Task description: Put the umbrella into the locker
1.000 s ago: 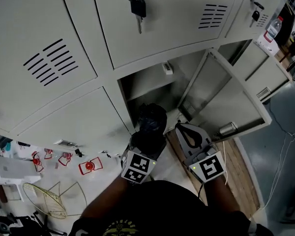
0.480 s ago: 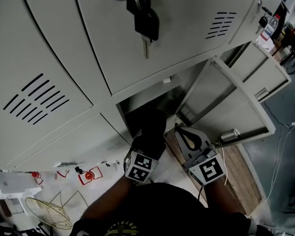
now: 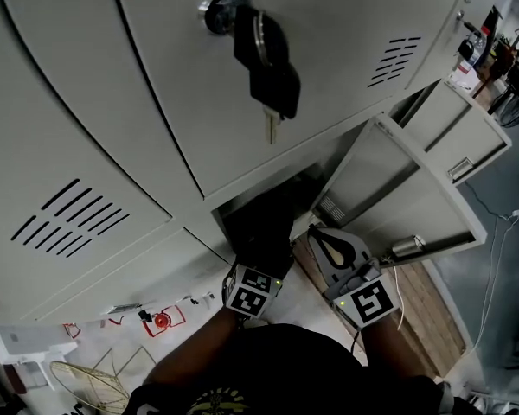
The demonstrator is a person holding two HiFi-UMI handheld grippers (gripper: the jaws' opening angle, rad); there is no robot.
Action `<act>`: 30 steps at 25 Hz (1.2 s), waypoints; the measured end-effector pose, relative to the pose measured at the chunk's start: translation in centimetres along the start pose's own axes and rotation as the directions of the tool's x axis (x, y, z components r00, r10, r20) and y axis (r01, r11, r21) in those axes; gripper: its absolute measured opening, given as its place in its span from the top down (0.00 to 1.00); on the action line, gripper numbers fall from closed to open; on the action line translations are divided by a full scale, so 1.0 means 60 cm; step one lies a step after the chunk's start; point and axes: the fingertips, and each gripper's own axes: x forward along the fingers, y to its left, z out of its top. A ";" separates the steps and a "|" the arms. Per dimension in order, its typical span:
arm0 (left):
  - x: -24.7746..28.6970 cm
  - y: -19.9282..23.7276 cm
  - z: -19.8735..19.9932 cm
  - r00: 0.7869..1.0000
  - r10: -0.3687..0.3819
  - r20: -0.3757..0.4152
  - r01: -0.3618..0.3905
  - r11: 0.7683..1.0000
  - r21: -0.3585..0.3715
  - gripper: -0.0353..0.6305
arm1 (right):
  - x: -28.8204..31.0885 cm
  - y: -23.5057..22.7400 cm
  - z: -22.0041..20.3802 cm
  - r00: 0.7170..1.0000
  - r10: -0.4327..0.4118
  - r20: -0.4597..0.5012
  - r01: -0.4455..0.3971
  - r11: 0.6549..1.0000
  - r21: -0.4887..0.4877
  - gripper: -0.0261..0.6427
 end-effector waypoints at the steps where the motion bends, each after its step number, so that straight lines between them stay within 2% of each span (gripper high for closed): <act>1: 0.005 0.000 -0.002 1.000 -0.004 -0.009 0.004 1.000 0.005 0.48 | 0.002 -0.001 0.001 1.000 0.000 -0.001 0.000 1.000 -0.001 0.93; 6: 0.027 0.001 -0.005 0.999 -0.044 -0.024 0.044 0.999 0.003 0.48 | 0.011 -0.014 0.011 1.000 -0.025 0.002 0.025 0.999 -0.024 0.93; 10: 0.034 0.009 -0.011 0.997 -0.066 -0.041 0.064 0.997 -0.047 0.48 | 0.012 -0.015 0.021 0.999 -0.036 0.012 0.037 0.998 -0.042 0.93; 15: 0.047 0.028 -0.021 0.996 -0.051 -0.069 0.046 0.996 -0.078 0.48 | 0.007 -0.013 0.026 0.999 -0.038 0.019 0.039 0.998 -0.055 0.93; 22: 0.066 0.034 -0.009 0.996 -0.040 -0.079 0.025 0.983 -0.183 0.48 | -0.014 -0.018 0.031 0.999 -0.034 0.015 0.034 0.998 -0.050 0.93; 30: 0.097 0.050 0.007 0.997 -0.018 -0.076 0.001 0.977 -0.213 0.48 | -0.030 -0.020 0.032 0.999 -0.036 0.009 0.037 0.998 -0.052 0.93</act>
